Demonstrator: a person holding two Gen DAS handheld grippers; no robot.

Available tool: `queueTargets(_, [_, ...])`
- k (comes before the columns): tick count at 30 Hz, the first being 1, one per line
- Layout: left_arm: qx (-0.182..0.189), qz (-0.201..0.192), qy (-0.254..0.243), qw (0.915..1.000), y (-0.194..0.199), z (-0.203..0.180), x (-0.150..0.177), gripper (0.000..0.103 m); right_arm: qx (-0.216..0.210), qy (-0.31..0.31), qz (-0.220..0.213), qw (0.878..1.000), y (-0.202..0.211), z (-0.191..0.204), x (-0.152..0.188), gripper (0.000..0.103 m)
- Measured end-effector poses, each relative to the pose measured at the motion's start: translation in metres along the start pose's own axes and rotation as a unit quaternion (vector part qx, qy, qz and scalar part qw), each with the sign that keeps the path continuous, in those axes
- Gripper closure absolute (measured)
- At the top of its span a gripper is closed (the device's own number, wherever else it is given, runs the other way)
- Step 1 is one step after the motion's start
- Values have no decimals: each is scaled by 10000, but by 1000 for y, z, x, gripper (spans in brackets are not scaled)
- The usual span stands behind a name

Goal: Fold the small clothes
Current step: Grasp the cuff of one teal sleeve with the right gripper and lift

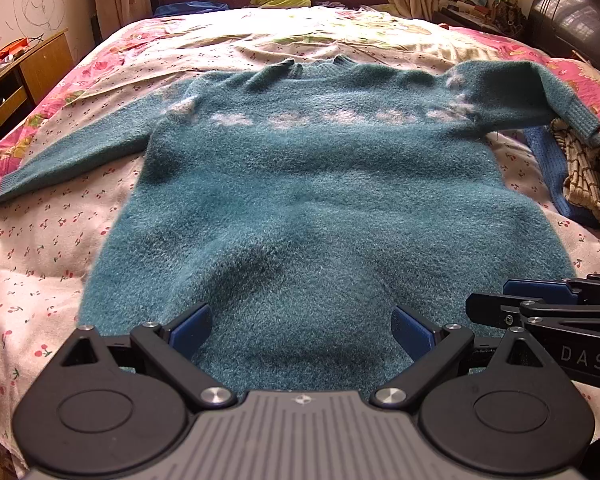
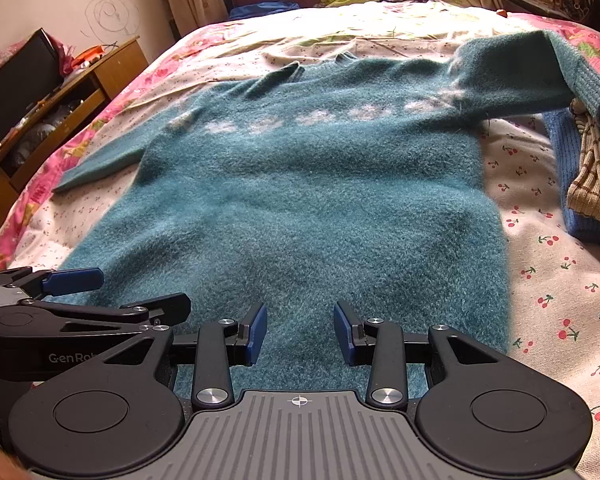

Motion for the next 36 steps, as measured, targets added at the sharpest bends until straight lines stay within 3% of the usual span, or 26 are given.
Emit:
queueTargets(4, [79,-98,-70,9999,-7,-2,-17,0,96,-148,-130,9998,-2,-14,-18,62])
queueTargets(9, [201,-164,-51,9997,-28,-2,-46,0,483,-451,-632,9958,4,-49,-57,62])
queueTargets(15, [426,-344,-142,9984,-48,-14,-84,0,1335,-349,-1856,9729,39,-102,-101,62])
queueTargets(17, [521,-396,-211,9976,-55,-21,-96,0,1612,-129,-2116,9639,41,-116,-111,54])
queueTargets(19, [620,-424,-298,9967,-63,-31,-108,0,1830,174,-2168,9588,34,-123,-119,50])
queueTargets(25, [772,-405,-556,9946,-82,-58,-129,0,2045,787,-2270,9489,12,-133,-145,50])
queueTargets(28, [764,-335,-683,9942,-90,-67,-132,0,2129,874,-2179,9484,3,-139,-156,58])
queueTargets(29, [752,-312,-724,9940,-92,-68,-132,0,2061,779,-2129,9519,2,-142,-161,72])
queueTargets(32, [764,-260,-817,9934,-100,-72,-131,0,1309,-101,-1707,9765,11,-156,-180,92])
queueTargets(34, [794,-242,-836,9930,-104,-73,-132,0,514,-996,-1363,9843,20,-167,-195,93])
queueTargets(36, [828,-251,-827,9928,-109,-73,-134,0,-139,-1597,-1203,9797,30,-171,-208,94])
Point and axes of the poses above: each gripper's, at about its wrist camera, not at the fingertips, and y roughly against the way its jaws point, z to its left, x to its underside, the point moved 3 cm from there along -y, roughly the way its jaws point, and after that the axes turned 15 degrees about -y, right-handed, at the moved point
